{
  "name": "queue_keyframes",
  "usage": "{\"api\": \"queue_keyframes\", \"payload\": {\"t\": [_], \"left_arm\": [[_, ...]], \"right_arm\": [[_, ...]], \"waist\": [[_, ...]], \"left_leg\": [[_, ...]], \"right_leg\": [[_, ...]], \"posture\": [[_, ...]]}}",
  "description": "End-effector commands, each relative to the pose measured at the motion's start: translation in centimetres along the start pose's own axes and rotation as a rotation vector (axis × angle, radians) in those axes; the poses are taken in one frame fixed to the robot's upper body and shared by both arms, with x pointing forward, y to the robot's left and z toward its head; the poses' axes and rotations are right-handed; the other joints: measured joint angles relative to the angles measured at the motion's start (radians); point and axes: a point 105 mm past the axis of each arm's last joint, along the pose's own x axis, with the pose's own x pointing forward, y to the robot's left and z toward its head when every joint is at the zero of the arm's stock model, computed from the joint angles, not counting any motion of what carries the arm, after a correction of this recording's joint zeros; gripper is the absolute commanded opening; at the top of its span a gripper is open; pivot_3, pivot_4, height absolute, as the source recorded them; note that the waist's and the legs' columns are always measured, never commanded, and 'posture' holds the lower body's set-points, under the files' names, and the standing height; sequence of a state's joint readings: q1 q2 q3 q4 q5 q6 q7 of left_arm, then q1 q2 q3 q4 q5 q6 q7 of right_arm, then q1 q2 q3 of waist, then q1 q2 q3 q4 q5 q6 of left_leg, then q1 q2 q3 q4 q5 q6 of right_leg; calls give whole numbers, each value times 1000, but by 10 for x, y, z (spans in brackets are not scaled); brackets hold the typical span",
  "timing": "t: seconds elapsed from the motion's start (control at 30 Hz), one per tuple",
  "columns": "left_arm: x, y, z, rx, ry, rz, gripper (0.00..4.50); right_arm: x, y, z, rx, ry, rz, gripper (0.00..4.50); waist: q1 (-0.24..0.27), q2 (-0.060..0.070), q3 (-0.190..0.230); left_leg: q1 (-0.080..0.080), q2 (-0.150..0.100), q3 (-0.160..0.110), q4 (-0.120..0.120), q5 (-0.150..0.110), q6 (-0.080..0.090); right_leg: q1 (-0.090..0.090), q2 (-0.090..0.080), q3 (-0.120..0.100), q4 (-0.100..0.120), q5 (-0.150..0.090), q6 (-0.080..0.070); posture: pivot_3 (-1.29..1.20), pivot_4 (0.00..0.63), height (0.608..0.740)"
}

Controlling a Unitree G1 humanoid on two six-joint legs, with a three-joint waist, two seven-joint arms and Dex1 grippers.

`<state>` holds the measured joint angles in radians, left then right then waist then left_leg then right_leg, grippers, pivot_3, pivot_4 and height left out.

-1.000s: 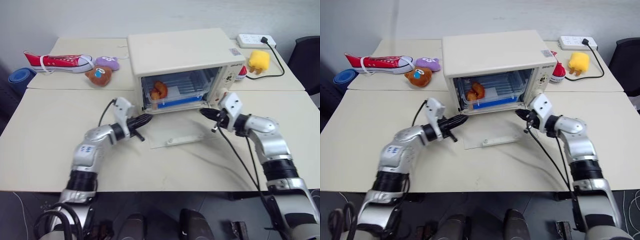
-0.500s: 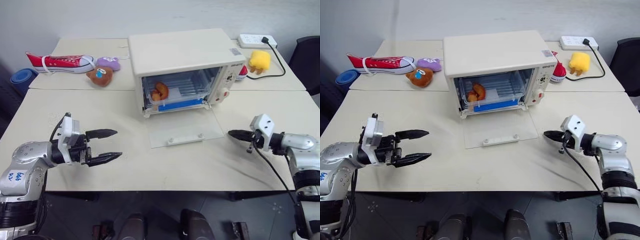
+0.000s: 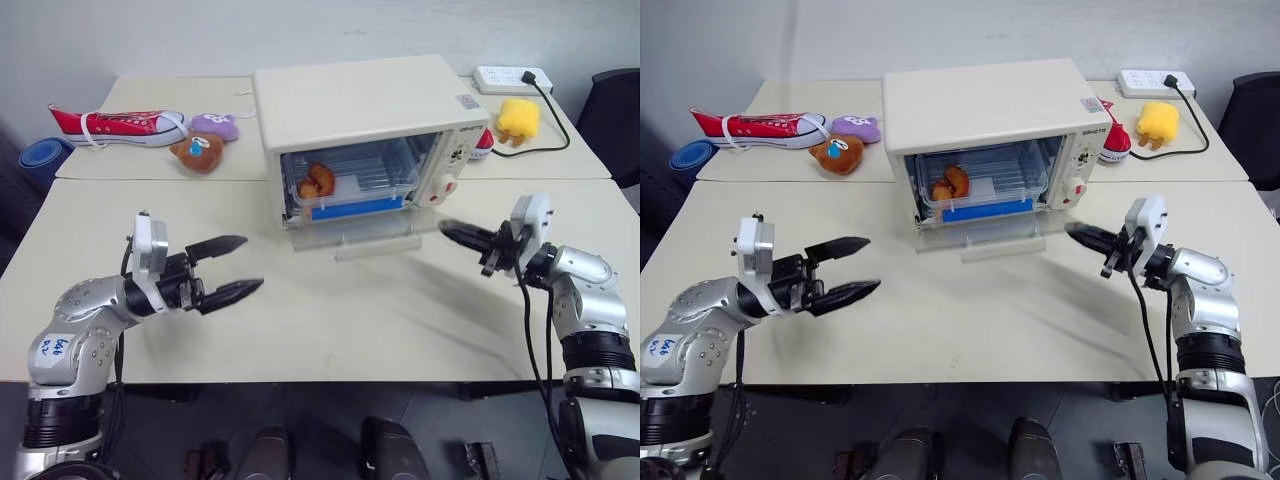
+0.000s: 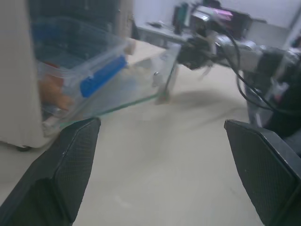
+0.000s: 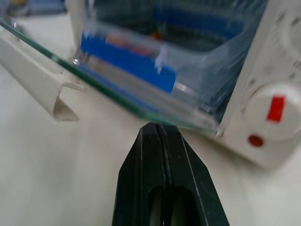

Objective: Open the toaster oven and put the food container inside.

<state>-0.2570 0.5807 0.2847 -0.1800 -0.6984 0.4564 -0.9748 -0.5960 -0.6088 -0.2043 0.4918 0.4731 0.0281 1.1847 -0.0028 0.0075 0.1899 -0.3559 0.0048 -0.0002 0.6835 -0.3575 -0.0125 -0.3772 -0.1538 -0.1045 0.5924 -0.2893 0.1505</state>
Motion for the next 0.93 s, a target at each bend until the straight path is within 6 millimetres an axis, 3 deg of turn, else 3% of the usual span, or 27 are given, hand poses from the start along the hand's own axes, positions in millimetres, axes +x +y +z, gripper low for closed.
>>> {"api": "queue_keyframes", "payload": {"t": [0.03, 0.23, 0.47, 0.6, 0.73, 0.8, 0.93], "left_arm": [[1, 17, 19, 3, -132, 146, 4477], [3, 37, 21, 18, -155, 282, 4477], [-14, 33, 9, 75, -29, 263, 4477], [-40, 27, -17, 182, 172, 248, 4500], [-69, 26, -42, 227, 311, 270, 4500], [-81, 24, -50, 221, 346, 271, 4500], [-90, 19, -52, 285, 355, 279, 4500]], "right_arm": [[20, -6, 49, 41, -185, -33, 0], [41, -8, 67, 63, -254, -22, 0], [21, 4, 53, 42, -132, 14, 0], [-2, 35, 26, -87, 19, 130, 862], [-18, 64, 2, -165, 104, 242, 2236], [-22, 74, -6, -202, 124, 285, 3031], [-28, 88, -31, -189, 160, 315, 4205]], "waist": [[-2, 0, 0], [0, 0, 0], [1, 0, 0], [1, 0, 0], [1, 0, 0], [1, 1, 0], [1, 1, 0]], "left_leg": [[0, 0, 0, 0, 0, 0], [0, 0, 0, 0, 0, 0], [-1, 0, 0, -1, 0, 0], [-1, 0, 1, -2, 0, -1], [0, 1, 3, -2, -1, -1], [1, 2, 4, -2, -1, -1], [1, 3, 5, -2, -2, -1]], "right_leg": [[0, 0, 0, 0, 0, 0], [0, 1, 0, 0, 0, 0], [-1, 1, 0, -1, 0, 0], [-1, 1, 0, -1, 0, 0], [-1, 2, 1, -1, 0, 0], [-1, 2, 2, -1, 0, 0], [-1, 3, 2, -1, 0, 0]], "posture": [[0, 150, 740], [0, 150, 740], [0, 150, 740], [0, 150, 740], [0, 150, 740], [0, 150, 740], [0, 150, 740]]}}
